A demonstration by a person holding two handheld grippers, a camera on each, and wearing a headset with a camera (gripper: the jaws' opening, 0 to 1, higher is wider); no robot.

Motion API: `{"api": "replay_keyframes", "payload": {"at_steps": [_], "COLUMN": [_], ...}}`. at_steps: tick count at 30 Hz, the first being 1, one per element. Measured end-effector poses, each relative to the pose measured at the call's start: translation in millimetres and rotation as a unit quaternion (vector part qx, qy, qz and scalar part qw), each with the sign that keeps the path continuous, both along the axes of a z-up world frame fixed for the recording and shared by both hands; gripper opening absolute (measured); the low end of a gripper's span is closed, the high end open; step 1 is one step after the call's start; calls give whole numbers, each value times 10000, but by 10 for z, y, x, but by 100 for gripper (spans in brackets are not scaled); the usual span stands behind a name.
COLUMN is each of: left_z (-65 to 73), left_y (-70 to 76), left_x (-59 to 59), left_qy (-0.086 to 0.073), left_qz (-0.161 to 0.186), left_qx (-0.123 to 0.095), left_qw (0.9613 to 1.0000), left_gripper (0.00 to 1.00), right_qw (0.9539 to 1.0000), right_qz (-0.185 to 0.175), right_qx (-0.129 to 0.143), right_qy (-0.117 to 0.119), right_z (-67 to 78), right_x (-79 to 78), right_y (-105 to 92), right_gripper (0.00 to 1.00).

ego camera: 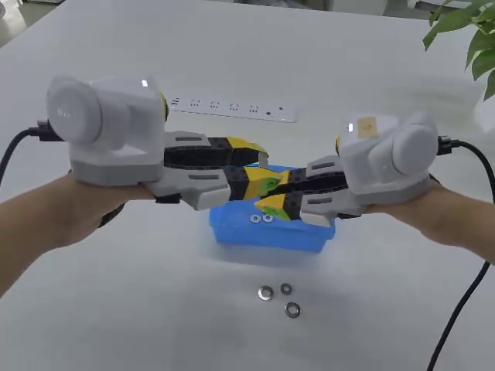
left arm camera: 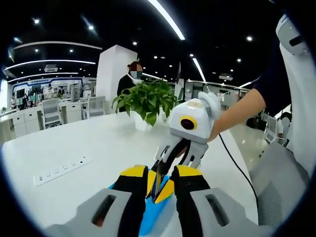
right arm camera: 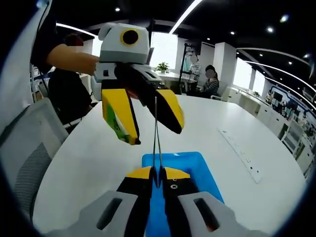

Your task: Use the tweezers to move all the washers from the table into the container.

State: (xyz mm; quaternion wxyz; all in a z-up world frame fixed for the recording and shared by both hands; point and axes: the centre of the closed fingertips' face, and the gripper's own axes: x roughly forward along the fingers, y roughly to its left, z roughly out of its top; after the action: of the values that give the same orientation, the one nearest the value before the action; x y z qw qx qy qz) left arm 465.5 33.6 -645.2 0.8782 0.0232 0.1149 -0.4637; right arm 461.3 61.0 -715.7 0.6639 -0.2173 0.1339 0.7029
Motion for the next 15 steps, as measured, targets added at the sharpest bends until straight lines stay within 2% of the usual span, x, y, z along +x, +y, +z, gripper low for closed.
{"api": "replay_keyframes", "payload": {"at_steps": [4, 7, 9, 11, 12, 14, 15], "left_z": [-9, -7, 9, 20, 25, 34, 40], "left_y": [-1, 1, 16, 7, 16, 13, 19], "left_x": [0, 8, 31, 20, 33, 32, 40], "left_qy": [-38, -28, -123, -126, -198, -187, -285], "left_qz": [-75, -101, -75, -149, -141, -147, -150], "left_qx": [84, 85, 134, 143, 206, 186, 274], "left_qw": [9999, 9999, 9998, 9997, 9995, 9995, 9991], "left_gripper": [19, 11, 9, 9, 8, 8, 7], "right_qw": [10000, 10000, 10000, 10000, 10000, 10000, 10000], "right_qz": [43, 45, 53, 46, 49, 30, 14], "right_qx": [-2, 9, 16, 43, 44, 63, 65], "right_qy": [17, 12, 9, 20, 37, 18, 33], "right_z": [3, 11, 20, 33, 33, 43, 47], "right_x": [-19, -13, -9, -1, 6, 31, 40], "right_y": [14, 21, 22, 24, 21, 20, 22], "right_gripper": [9, 9, 9, 9, 9, 9, 9]}}
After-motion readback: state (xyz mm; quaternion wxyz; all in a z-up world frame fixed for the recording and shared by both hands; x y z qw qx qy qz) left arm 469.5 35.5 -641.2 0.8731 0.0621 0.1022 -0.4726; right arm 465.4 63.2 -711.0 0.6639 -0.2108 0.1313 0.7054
